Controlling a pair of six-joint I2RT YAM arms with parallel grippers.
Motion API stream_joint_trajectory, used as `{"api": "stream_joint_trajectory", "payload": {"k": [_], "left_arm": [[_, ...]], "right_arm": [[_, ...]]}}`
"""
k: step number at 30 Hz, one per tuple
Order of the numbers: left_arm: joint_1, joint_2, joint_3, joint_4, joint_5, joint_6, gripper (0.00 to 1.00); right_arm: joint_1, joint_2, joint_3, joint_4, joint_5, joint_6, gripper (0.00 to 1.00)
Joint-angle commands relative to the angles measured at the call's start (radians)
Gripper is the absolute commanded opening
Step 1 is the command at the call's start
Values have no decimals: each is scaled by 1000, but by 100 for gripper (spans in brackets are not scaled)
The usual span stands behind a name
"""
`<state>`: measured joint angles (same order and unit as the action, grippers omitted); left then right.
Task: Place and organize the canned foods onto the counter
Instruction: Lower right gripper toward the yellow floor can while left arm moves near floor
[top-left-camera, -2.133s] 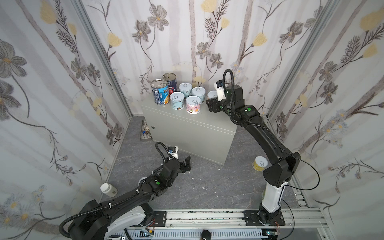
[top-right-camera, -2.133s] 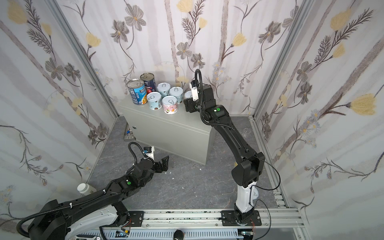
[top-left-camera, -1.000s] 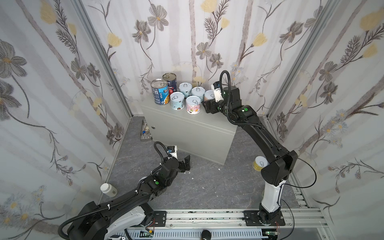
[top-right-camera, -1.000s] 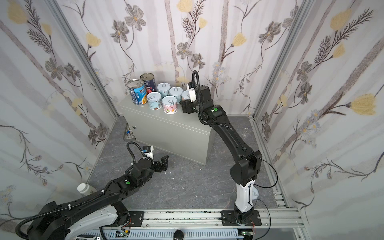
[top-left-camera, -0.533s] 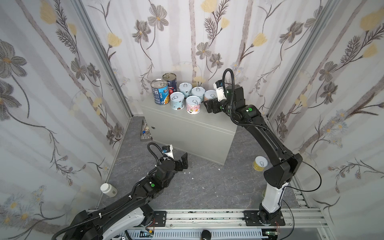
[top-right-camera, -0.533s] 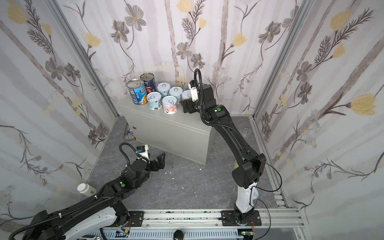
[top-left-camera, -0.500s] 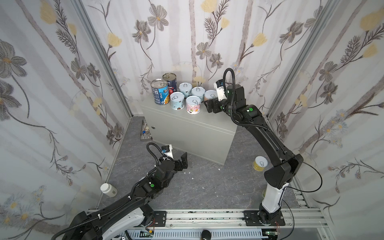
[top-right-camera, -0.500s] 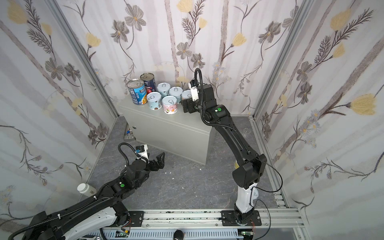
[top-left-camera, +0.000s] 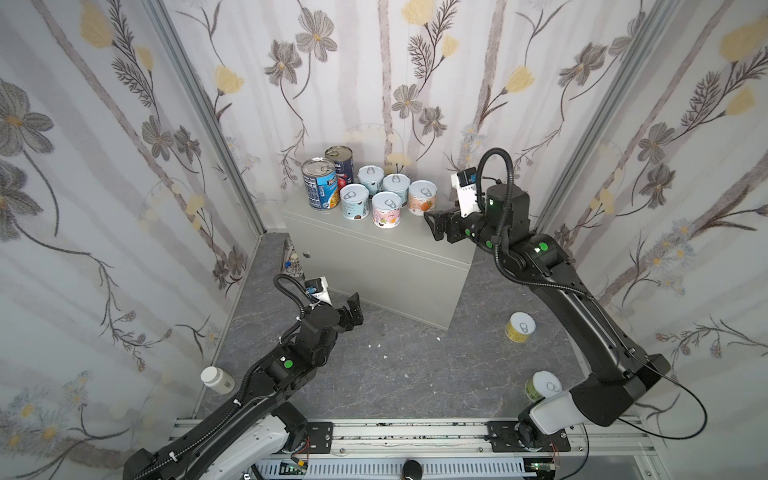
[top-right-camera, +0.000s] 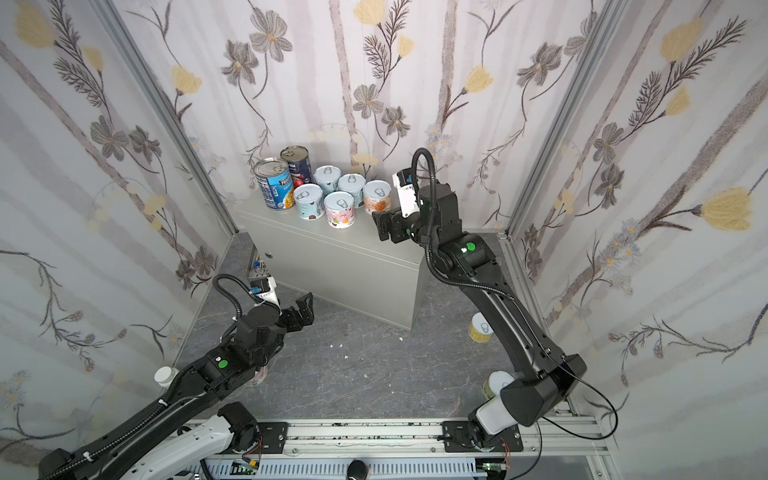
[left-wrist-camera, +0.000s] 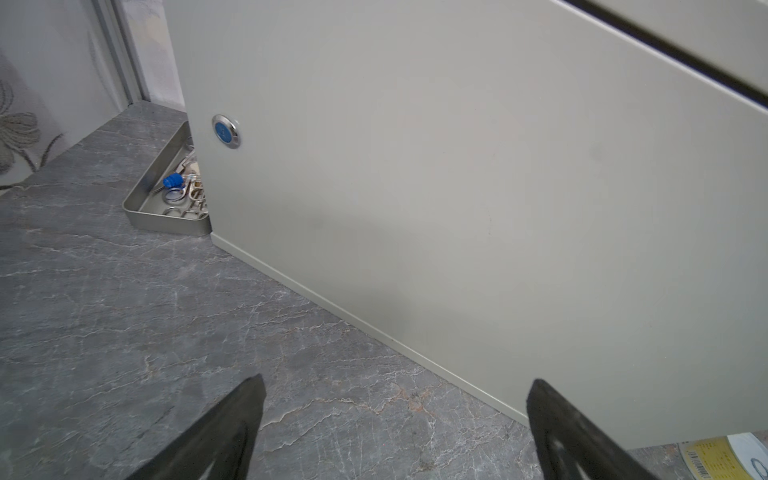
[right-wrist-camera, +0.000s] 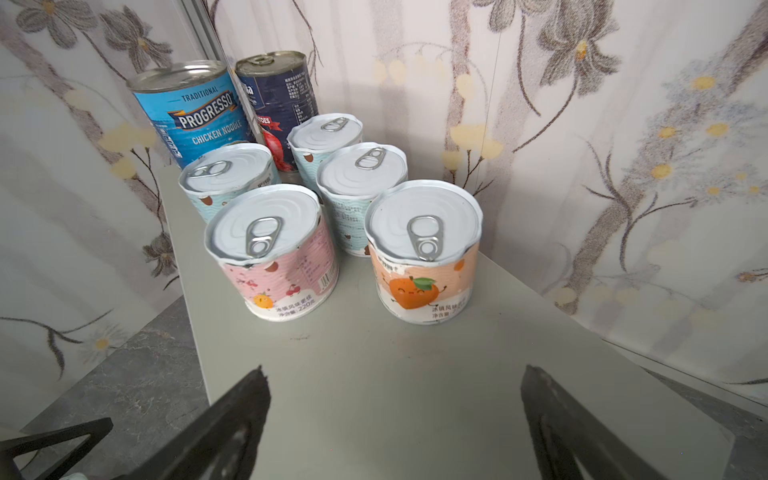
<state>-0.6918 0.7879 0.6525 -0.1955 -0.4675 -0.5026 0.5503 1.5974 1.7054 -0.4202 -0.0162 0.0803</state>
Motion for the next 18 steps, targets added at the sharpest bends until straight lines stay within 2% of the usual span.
{"api": "stream_joint_trajectory", "payload": {"k": [1,6,14,18], "left_arm": [[6,-2,56,-155,-30,-42,100],[6,26,133,-311,-74,-93,100],[10,87,222,-504,-156,-238,100],[11,101,245,-572,-148,-294,100]], "right_arm": [[0,-130,-139,135,31,34,95],[3,-347,-373,196,34,70,96],[12,-609,-704,251,53,120,96],[14,-721,-834,269,58,155,96]]}}
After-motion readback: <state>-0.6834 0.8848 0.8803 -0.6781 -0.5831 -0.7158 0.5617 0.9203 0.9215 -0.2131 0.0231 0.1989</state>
